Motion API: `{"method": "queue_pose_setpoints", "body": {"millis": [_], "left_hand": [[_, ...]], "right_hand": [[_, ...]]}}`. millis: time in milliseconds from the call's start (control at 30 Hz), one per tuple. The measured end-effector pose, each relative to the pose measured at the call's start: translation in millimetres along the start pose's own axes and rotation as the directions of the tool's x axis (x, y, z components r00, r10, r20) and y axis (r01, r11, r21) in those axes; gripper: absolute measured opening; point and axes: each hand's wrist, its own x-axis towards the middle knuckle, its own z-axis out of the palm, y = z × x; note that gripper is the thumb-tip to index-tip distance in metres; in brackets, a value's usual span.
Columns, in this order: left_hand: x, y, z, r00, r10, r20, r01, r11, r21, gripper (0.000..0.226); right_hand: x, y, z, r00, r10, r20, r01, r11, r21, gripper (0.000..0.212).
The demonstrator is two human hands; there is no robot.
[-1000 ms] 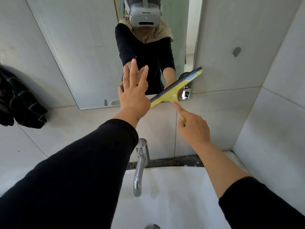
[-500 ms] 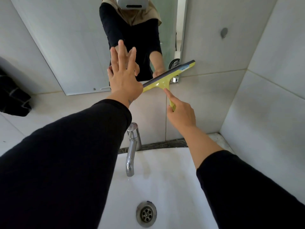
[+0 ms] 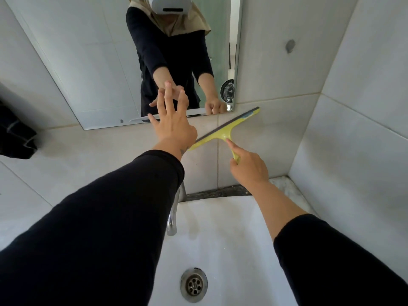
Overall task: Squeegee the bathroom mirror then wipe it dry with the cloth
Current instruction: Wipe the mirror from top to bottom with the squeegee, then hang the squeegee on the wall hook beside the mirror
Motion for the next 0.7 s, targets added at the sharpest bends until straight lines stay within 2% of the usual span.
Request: {"method": "queue_pose_setpoints", "body": {"millis": [133, 200, 267, 400, 533, 700], "left_hand": [[-10.7, 15.8, -4.9, 0.99, 0.103, 0.092, -0.096, 0.992, -0.077, 0.073], [-14.5, 28.1, -6.6, 0.978, 0.157, 0.136, -0.135, 0.978, -0.159, 0.063], [-16.5, 42.4, -8.8, 0.971, 0.199, 0.135, -0.161, 0.955, -0.248, 0.061], [-18.8, 70.1, -17.9, 0.961, 0.259, 0.101, -0.198, 0.893, -0.405, 0.062], [-14.0, 78.5, -30.6, 0.975, 0.213, 0.055, -0.168, 0.881, -0.443, 0.059], [-8.7, 75.8, -40.5, 0.97, 0.233, 0.075, -0.182, 0.892, -0.414, 0.024]], "right_hand": [[-13.5, 9.8, -30.6, 0.997, -0.013, 0.081, 0.023, 0.992, -0.124, 0.069], [-17.8, 11.9, -53.2, 0.992, -0.019, 0.125, 0.046, 0.977, -0.21, 0.063], [-22.3, 9.9, -75.7, 0.983, -0.034, 0.18, 0.087, 0.951, -0.296, 0.055], [-30.1, -6.2, -111.4, 0.957, -0.122, 0.264, 0.231, 0.872, -0.433, 0.055], [-36.9, -11.3, -139.7, 0.957, -0.165, 0.24, 0.267, 0.826, -0.497, 0.05], [-38.7, -13.4, -171.1, 0.966, -0.197, 0.166, 0.257, 0.796, -0.548, 0.038]]}}
